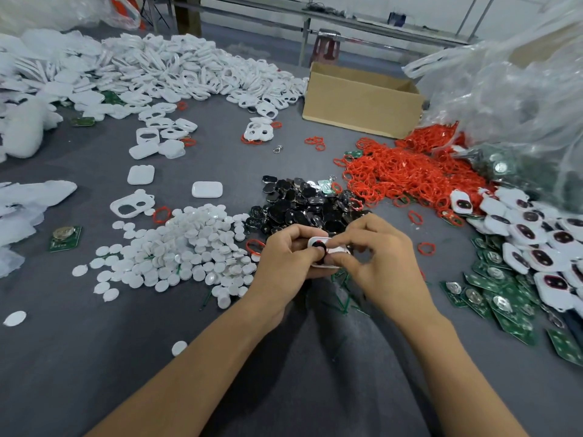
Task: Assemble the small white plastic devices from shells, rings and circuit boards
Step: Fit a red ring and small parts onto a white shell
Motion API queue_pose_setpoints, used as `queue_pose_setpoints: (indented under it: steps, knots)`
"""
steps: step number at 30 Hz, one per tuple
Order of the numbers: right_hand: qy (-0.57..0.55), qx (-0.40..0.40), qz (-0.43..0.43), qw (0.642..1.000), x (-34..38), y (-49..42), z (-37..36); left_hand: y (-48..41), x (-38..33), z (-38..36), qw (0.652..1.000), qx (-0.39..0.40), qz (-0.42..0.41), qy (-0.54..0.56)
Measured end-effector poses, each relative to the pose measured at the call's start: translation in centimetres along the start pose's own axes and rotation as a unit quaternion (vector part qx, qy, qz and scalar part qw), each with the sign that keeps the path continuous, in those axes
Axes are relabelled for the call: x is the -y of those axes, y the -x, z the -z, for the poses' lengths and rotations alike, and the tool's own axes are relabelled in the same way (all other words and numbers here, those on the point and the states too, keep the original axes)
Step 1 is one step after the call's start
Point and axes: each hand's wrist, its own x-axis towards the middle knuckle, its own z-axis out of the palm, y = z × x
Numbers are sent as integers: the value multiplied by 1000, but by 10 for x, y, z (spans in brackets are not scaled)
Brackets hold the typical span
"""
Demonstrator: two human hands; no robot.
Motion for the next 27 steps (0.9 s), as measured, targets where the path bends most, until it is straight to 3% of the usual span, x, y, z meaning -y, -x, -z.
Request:
queue_pose_setpoints:
  steps: [15, 20, 27]
  knots:
    - [-30, -14, -42, 999, -1, 4, -2, -2, 3, 1, 1000, -7, 0, -5]
    - [-150, -25, -93, 984, -1, 5, 3, -3, 3, 2, 1000, -2, 3, 21]
    - [-228, -46, -170, 958, -5, 6, 6, -6, 6, 5, 999, 9, 11, 31]
